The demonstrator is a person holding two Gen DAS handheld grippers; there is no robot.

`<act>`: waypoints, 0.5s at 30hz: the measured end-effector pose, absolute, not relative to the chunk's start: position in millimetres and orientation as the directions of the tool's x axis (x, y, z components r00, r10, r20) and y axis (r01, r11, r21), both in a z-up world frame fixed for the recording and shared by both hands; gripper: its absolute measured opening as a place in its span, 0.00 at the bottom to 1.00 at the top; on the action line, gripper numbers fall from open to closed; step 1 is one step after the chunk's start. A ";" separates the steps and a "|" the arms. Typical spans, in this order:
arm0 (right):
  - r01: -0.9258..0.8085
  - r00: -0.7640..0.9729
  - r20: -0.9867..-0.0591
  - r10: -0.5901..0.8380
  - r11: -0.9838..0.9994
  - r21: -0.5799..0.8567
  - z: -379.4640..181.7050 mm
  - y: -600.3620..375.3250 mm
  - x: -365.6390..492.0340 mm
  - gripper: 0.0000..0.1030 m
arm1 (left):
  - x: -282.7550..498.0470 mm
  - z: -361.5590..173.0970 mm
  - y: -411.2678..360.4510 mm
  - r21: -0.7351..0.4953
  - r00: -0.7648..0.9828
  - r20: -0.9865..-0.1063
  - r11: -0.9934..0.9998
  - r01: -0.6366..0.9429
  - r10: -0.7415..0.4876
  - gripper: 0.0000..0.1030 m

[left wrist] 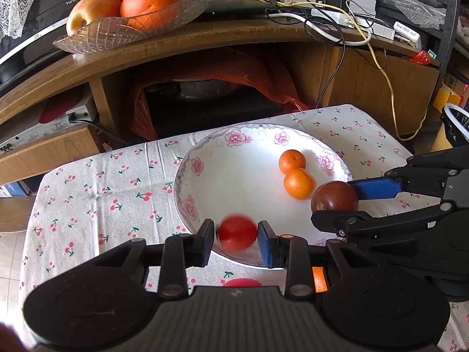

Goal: Organize fruits
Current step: 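Carry both tomatoes over the white bowl and open both tools to drop them, then grasp a small brown potato with the left tool while the right tool grasps the orange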

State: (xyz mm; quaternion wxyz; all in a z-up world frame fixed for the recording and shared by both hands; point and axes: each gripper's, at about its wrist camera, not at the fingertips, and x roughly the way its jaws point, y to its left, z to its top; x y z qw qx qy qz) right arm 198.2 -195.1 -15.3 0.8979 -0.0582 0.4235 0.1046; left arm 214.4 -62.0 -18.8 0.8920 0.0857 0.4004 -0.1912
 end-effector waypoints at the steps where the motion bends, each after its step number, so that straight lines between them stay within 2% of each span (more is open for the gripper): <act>1: -0.238 0.623 -0.770 0.139 0.971 -0.017 -14.9 -194.9 198.0 0.35 | 214.5 -18.0 -61.0 -0.003 0.609 -0.745 0.914 0.405 -0.273 0.42; 15: -0.188 0.669 -0.732 0.127 0.982 -0.001 -0.1 -210.2 195.0 0.37 | 209.0 -4.6 -56.6 -0.025 0.620 -0.728 0.915 0.404 -0.293 0.43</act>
